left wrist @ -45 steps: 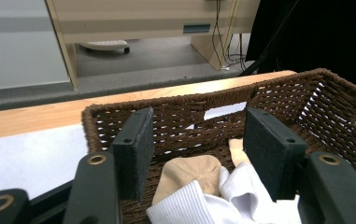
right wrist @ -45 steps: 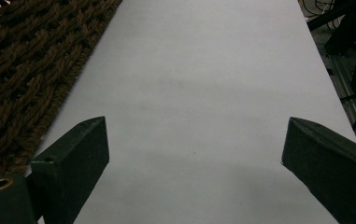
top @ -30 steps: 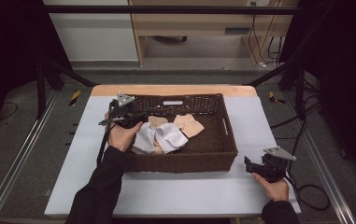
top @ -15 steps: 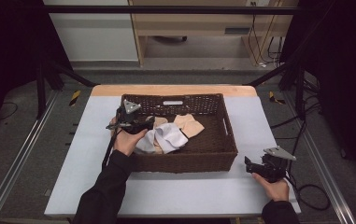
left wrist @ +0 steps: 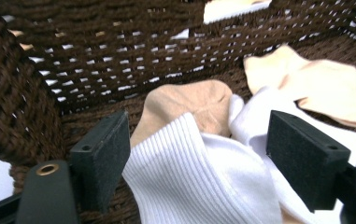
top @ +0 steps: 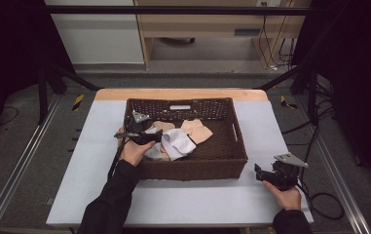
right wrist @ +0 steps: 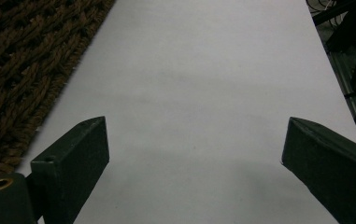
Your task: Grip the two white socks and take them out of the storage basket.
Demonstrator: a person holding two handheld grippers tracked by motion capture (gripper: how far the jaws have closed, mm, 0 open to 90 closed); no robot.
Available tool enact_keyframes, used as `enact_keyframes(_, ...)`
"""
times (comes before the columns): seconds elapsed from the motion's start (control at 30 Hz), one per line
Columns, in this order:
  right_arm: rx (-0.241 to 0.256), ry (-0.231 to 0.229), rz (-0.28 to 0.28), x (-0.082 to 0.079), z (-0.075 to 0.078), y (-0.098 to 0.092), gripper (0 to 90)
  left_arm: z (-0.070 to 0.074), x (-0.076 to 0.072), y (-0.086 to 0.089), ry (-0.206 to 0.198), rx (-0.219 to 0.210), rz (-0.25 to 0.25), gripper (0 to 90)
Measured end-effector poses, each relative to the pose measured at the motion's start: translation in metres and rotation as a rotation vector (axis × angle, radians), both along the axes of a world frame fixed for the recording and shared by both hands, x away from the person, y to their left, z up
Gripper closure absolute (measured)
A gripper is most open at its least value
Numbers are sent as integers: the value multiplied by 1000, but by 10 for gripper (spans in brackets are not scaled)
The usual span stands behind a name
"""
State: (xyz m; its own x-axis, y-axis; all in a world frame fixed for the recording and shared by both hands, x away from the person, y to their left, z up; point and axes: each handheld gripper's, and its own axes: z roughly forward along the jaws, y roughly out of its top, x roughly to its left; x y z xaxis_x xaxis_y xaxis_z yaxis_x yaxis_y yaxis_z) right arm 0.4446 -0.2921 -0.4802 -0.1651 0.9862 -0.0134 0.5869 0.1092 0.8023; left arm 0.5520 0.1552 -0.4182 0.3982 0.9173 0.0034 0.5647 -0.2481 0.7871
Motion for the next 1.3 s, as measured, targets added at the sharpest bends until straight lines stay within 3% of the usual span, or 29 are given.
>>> enact_keyframes(0.3, -2, 3, 2, 0, 0, 0, 77, -7, -1, -6, 41, 64, -34, 201)
enact_keyframes(0.53, -2, 8, 2, 0, 0, 0, 76, -9, -1, -7, 72, 77, -39, 372)
enact_keyframes(0.57, -2, 7, 2, 0, 0, 0, 77, -9, -1, -6, 78, 79, -38, 448)
enact_keyframes(0.8, -2, 9, 3, 0, 0, 0, 77, -9, 0, -3, 96, 75, -22, 698)
enact_keyframes(0.9, -3, 7, 1, 0, 0, 0, 77, -7, -2, -2, 81, 78, -19, 786)
enact_keyframes(1.07, -3, 7, 1, 0, 0, 0, 77, -4, -4, -1, 42, 65, -22, 813)
enact_keyframes(1.3, 0, 4, -2, 0, 0, -1, 77, 10, -6, 5, -47, -42, -14, 817)
